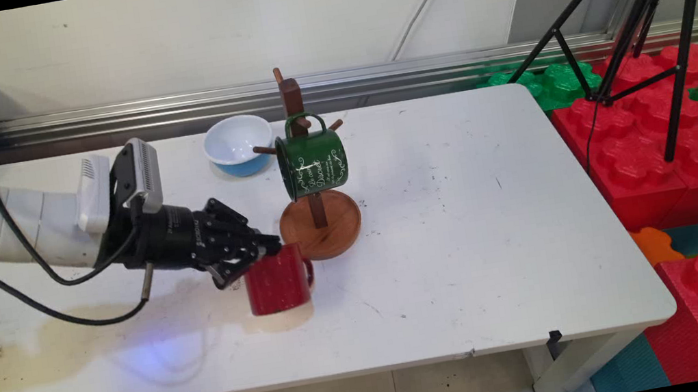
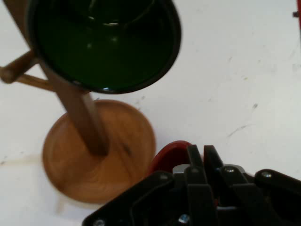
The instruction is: Place the picked object on the table
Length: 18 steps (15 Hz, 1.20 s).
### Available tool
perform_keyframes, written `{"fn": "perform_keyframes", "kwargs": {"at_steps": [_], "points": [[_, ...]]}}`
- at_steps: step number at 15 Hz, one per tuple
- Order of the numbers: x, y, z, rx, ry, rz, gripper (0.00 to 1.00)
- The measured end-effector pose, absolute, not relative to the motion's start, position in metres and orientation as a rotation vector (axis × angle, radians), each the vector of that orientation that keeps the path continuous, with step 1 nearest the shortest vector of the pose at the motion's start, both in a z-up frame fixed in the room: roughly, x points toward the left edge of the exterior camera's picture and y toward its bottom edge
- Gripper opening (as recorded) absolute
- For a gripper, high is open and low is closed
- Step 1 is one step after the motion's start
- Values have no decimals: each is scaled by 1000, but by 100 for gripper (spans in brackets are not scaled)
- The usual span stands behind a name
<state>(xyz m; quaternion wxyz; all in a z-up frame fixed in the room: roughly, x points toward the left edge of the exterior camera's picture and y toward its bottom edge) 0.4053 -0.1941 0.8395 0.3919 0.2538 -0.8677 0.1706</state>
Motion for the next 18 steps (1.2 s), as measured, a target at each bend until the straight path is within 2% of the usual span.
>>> {"fn": "perform_keyframes", "kwargs": {"at_steps": [18], "points": [[441, -236, 869, 488, -2460, 707, 0]]}}
